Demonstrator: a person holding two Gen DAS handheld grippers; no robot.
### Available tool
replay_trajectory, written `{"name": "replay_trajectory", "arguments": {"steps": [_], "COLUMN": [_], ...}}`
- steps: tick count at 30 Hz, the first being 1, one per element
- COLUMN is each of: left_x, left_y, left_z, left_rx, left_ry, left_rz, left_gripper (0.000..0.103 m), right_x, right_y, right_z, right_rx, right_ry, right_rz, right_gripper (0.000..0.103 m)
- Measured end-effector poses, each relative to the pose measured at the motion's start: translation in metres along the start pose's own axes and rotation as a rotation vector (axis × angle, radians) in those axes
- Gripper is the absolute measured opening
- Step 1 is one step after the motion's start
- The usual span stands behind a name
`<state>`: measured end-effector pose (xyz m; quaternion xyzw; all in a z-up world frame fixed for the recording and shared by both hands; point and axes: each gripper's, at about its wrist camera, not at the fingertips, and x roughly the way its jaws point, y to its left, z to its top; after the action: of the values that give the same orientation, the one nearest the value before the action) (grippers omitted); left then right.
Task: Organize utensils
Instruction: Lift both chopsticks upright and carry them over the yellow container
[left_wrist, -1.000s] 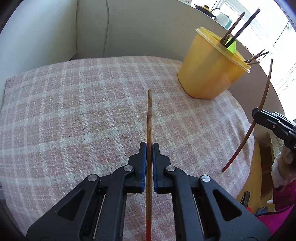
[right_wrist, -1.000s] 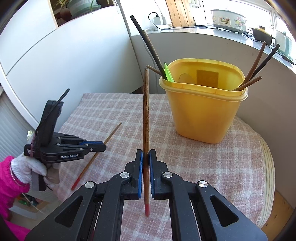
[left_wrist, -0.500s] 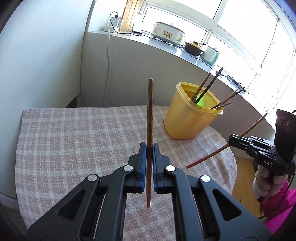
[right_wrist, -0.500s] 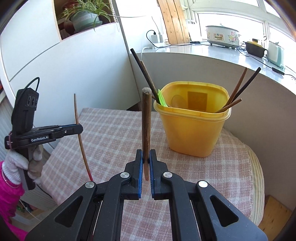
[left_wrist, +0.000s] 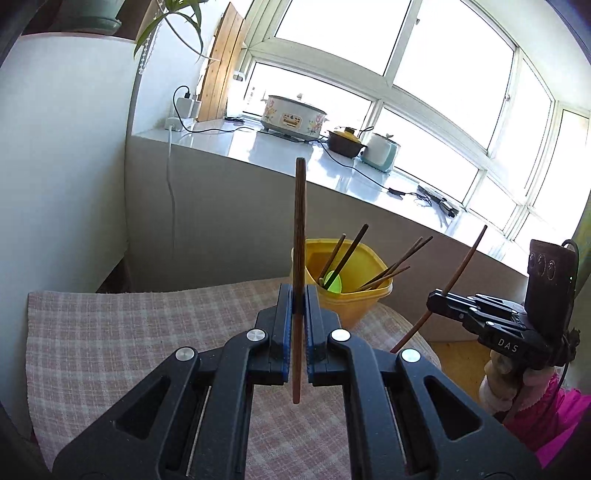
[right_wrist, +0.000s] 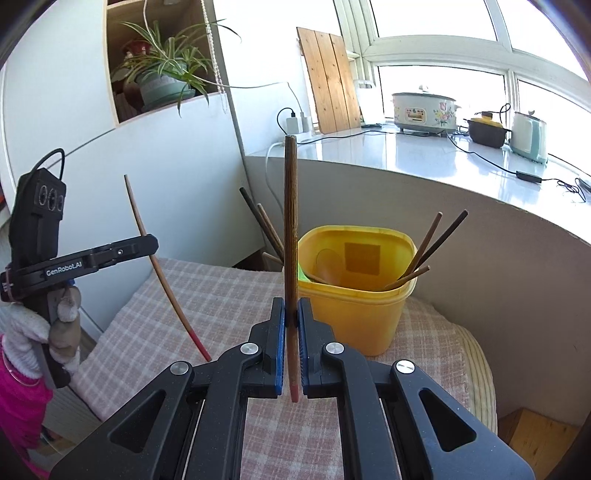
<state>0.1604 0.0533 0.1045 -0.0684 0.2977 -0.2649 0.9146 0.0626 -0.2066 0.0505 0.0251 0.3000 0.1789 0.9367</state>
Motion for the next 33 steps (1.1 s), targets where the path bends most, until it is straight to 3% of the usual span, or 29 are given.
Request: {"name": "replay_trajectory", "arguments": {"steps": [20,33], "left_x": [0.034,0.059], "left_y": [-0.061,-0.083], "left_z": [0.064,0.085], "left_rx": [0.077,0.153], "left_ry": [-0.097,-0.139], "left_rz": [-0.125,-0.072], "left_gripper": [0.003,0.004], "right_x": [-0.028,-0.021], "right_y": [-0.025,-0.032], "right_z": [0.046,0.075], "right_rx": [0.032,0.009], "right_ry": [-0.171,-0.217], "right_rz": [-0.04,-0.077], "right_gripper": [0.005,0.005]}}
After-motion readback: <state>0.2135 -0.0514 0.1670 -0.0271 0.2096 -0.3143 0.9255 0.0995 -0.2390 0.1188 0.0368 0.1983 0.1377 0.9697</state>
